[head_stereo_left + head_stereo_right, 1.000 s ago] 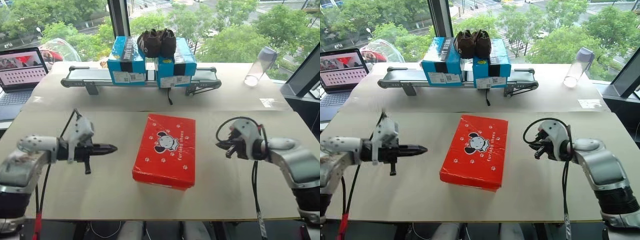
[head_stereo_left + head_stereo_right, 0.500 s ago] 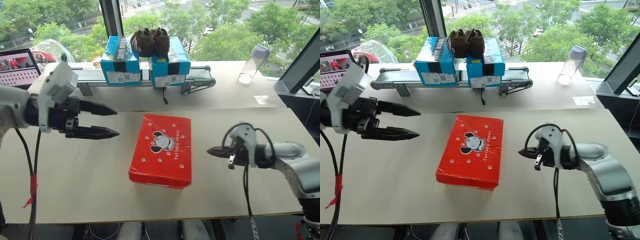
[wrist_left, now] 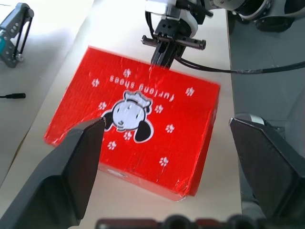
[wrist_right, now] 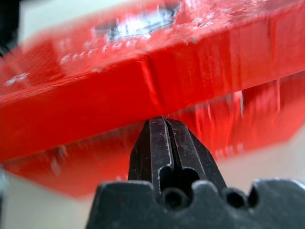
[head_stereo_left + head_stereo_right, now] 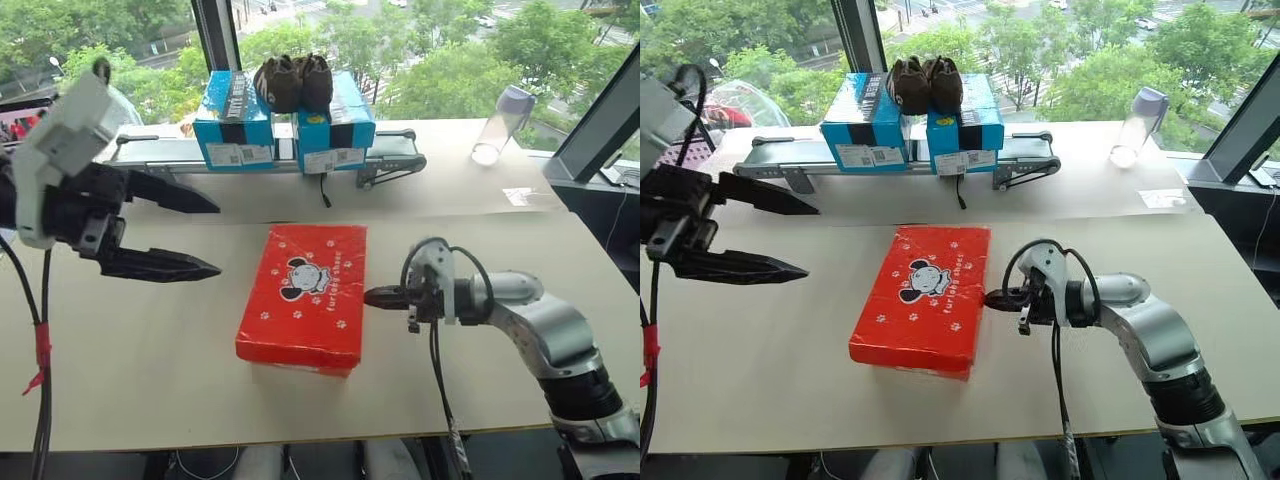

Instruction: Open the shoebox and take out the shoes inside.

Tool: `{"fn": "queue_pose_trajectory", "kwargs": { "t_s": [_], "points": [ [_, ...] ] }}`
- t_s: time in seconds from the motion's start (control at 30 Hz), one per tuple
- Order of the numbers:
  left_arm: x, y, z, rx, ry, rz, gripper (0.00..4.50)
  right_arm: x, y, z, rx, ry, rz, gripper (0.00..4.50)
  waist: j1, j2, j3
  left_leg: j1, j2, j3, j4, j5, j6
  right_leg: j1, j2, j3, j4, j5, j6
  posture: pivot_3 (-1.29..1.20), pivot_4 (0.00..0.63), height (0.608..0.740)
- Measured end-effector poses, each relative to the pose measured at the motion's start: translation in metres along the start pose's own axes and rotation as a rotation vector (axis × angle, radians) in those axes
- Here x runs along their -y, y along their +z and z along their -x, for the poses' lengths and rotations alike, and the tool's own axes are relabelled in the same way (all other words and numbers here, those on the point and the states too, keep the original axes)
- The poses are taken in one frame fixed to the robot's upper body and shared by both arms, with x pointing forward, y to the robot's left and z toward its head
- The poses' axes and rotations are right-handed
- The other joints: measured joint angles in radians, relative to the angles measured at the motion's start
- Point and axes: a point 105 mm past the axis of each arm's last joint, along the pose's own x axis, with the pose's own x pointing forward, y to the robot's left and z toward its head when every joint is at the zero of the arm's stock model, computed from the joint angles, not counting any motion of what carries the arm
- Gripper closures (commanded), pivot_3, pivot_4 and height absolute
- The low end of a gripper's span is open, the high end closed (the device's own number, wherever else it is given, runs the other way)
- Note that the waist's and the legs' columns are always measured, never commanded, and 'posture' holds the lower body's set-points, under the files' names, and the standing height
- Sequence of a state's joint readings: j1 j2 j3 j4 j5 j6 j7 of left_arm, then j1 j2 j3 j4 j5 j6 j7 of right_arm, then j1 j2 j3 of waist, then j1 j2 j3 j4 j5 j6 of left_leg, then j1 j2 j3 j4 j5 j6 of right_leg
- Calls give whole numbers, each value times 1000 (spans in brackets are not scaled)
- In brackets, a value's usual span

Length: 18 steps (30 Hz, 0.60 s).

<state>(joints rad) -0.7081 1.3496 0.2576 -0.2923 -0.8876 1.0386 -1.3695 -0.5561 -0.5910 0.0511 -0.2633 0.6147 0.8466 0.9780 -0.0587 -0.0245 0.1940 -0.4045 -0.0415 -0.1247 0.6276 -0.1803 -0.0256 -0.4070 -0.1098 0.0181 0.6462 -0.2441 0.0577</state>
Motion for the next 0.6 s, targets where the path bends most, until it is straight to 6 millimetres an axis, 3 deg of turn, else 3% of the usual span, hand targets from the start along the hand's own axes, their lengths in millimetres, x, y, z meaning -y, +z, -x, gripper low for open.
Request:
{"fn": "queue_pose_trajectory", "kwargs": {
  "t_s": [0.07, 0.13, 0.27, 0.43, 0.6],
  "points": [
    [-1, -3, 7, 22, 36, 31, 58, 2, 39, 0, 100, 14, 31, 4500, -2, 0, 0, 0, 2, 0, 0, 0, 0, 0, 2, 0, 0, 0, -1, 0, 150, 740],
    [-1, -3, 14, 37, 67, 52, 58, 2, 65, -4, 167, 34, 51, 4500, -3, -1, 0, 0, 2, 0, -1, 0, 0, 0, 3, -1, 0, 0, -1, 0, 150, 740],
    [8, -6, 24, 5, 112, 88, 58, -6, 94, -35, 218, 131, 47, 4500, -12, -1, 0, -2, 3, 1, -2, 0, 0, -6, 3, 1, 2, 0, -3, 0, 150, 740],
    [25, 9, 42, -36, 195, 60, 58, -24, 105, -89, 174, 266, 63, 4500, -15, -1, 0, -4, 6, 5, -3, 0, 0, -14, 7, 6, 5, 2, -5, 0, 150, 740],
    [47, 25, 47, -34, 207, 47, 58, -34, 89, -141, 97, 313, 112, 4500, -13, -1, 0, -3, 8, 6, -3, 0, -1, -14, 10, 9, 5, 2, -6, 0, 150, 740]
  ]
}}
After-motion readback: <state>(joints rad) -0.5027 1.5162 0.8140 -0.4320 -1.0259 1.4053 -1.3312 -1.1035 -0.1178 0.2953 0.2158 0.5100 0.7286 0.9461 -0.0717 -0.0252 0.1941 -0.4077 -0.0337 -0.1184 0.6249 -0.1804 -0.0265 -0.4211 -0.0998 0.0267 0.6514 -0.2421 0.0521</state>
